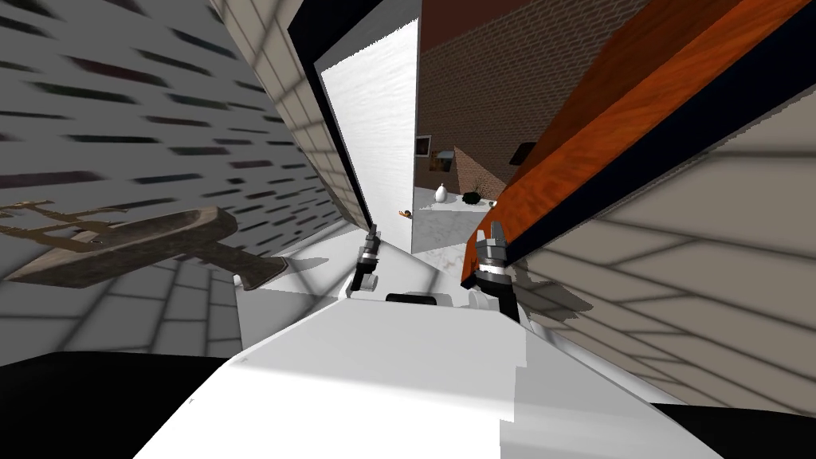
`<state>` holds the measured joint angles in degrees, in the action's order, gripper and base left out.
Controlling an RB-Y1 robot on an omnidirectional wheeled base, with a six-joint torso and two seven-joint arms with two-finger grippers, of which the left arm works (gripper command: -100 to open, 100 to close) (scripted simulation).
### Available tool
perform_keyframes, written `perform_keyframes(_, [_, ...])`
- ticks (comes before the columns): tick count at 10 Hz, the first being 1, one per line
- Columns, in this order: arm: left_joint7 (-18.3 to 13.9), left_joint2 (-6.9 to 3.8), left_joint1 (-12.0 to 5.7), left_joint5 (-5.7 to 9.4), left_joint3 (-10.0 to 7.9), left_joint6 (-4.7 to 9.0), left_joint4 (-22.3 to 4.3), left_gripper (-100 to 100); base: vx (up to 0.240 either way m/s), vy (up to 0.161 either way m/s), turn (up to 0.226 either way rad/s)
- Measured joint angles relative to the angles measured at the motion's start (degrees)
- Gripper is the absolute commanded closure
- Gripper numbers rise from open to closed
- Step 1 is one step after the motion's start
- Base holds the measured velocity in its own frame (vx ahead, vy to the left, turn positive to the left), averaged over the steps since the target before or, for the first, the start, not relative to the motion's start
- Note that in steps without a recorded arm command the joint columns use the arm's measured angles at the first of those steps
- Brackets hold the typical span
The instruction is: Push the door open
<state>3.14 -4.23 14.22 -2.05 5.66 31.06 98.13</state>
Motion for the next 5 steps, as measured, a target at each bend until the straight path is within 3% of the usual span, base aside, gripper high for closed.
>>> perform_keyframes(5, [-1.19,-0.17,-2.51,-0.45,1.27,1.24,-6.38,-100,0.072,0.042,-0.019])
